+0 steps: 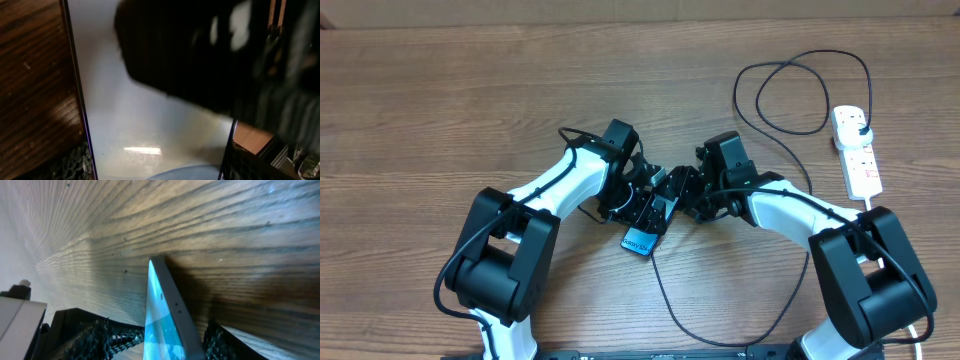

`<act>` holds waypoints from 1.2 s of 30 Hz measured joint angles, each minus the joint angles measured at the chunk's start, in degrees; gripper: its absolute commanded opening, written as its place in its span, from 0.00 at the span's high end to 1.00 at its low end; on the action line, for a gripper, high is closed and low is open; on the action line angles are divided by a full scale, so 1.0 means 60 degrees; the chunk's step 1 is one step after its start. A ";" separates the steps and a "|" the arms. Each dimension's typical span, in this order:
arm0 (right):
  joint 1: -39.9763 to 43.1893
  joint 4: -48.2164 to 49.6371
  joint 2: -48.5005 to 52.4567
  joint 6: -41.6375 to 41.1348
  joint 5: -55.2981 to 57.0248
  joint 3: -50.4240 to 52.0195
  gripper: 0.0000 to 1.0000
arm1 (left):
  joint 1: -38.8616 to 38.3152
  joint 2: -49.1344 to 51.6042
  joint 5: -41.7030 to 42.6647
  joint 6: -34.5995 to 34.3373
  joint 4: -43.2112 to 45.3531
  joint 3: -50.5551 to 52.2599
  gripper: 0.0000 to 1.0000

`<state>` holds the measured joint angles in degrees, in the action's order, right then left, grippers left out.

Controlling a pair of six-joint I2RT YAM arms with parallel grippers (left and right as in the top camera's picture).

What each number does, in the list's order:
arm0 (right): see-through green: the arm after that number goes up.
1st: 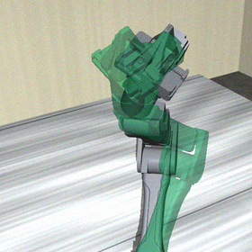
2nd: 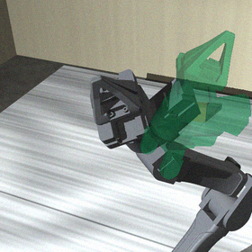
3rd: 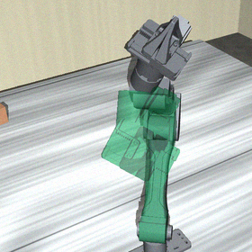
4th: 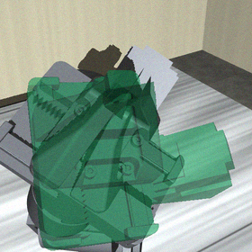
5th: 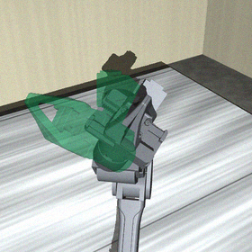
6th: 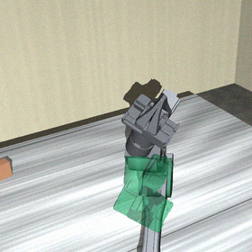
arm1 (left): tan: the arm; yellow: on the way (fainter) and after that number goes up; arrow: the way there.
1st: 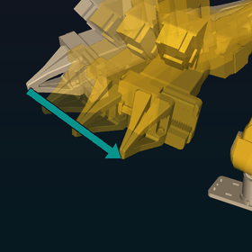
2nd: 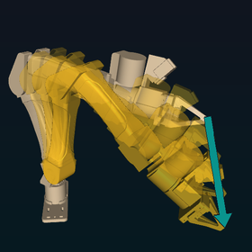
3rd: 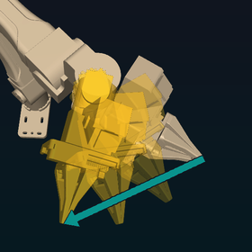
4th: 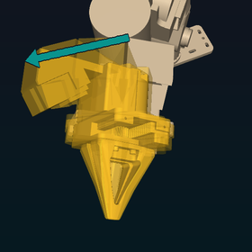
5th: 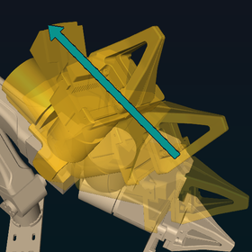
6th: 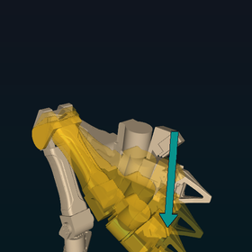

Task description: Plug charger to phone and switch on socket

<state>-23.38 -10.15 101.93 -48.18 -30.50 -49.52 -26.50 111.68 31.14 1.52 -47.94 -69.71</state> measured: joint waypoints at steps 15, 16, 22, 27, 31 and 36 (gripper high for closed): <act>-0.0022 -0.0350 0.0000 0.0015 0.0007 0.0000 0.57 | 0.0000 0.0000 0.0000 0.0000 0.0000 0.0000 0.18; -0.0022 -0.0372 0.0000 0.0011 0.0007 0.0000 0.59 | 0.0000 0.0000 0.0000 0.0000 0.0000 0.0000 0.18; -0.0022 -0.0397 0.0007 0.0007 0.0011 0.0000 0.64 | -0.0004 0.0000 0.0011 0.0000 0.0055 0.0007 0.18; -0.0022 -0.0401 0.0007 0.0000 0.0007 0.0000 0.64 | 0.0000 0.0000 0.0025 0.0000 0.0084 0.0007 0.17; -0.0022 -0.0401 0.0007 0.0004 0.0011 0.0000 0.64 | 0.0000 0.0000 0.0036 0.0015 0.0142 0.0007 0.11; -0.0022 -0.0415 0.0025 0.0000 0.0080 0.0000 0.64 | 0.0000 0.0000 0.0178 0.0033 0.0164 0.0007 0.05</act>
<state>-23.51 -12.64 102.08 -48.18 -30.02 -49.52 -26.50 111.68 32.21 1.72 -46.96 -69.67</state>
